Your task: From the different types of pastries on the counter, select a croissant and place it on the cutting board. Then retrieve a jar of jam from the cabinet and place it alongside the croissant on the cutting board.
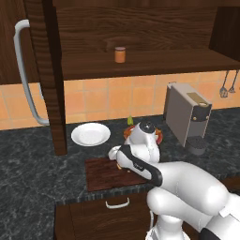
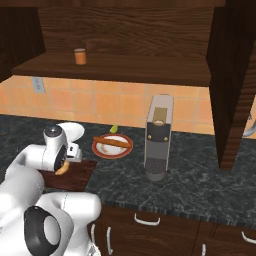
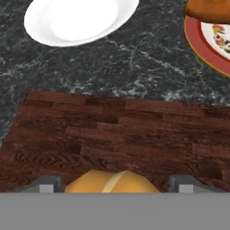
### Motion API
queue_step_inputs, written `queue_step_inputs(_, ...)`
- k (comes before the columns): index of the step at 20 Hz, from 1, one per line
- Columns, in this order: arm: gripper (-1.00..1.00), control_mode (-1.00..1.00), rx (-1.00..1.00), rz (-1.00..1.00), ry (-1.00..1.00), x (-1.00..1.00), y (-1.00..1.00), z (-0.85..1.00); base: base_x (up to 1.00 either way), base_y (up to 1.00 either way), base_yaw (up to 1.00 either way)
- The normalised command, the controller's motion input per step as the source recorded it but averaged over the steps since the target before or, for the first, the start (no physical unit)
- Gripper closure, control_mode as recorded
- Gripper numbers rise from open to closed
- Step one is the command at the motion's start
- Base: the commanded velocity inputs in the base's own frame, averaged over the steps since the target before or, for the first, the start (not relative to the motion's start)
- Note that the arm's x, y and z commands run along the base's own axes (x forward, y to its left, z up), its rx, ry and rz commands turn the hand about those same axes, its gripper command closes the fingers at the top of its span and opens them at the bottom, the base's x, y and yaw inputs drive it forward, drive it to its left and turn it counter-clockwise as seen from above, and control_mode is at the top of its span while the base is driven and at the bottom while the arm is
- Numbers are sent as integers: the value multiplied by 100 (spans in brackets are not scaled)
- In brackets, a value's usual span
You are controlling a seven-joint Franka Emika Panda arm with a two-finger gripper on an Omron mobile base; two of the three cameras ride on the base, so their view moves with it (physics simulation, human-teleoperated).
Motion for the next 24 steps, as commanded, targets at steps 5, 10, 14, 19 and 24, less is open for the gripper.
queue_step_inputs(5,-100,-100,0,0,-4,-7,0,42,0,0,0)
queue_step_inputs(10,-100,-100,-2,0,-4,-18,0,54,0,0,0)
queue_step_inputs(14,-100,-100,-1,0,-7,-40,0,70,0,0,0)
queue_step_inputs(19,-100,-100,-1,0,-11,-53,0,73,0,0,0)
queue_step_inputs(24,-100,-100,0,-1,-14,-44,-20,82,0,0,0)
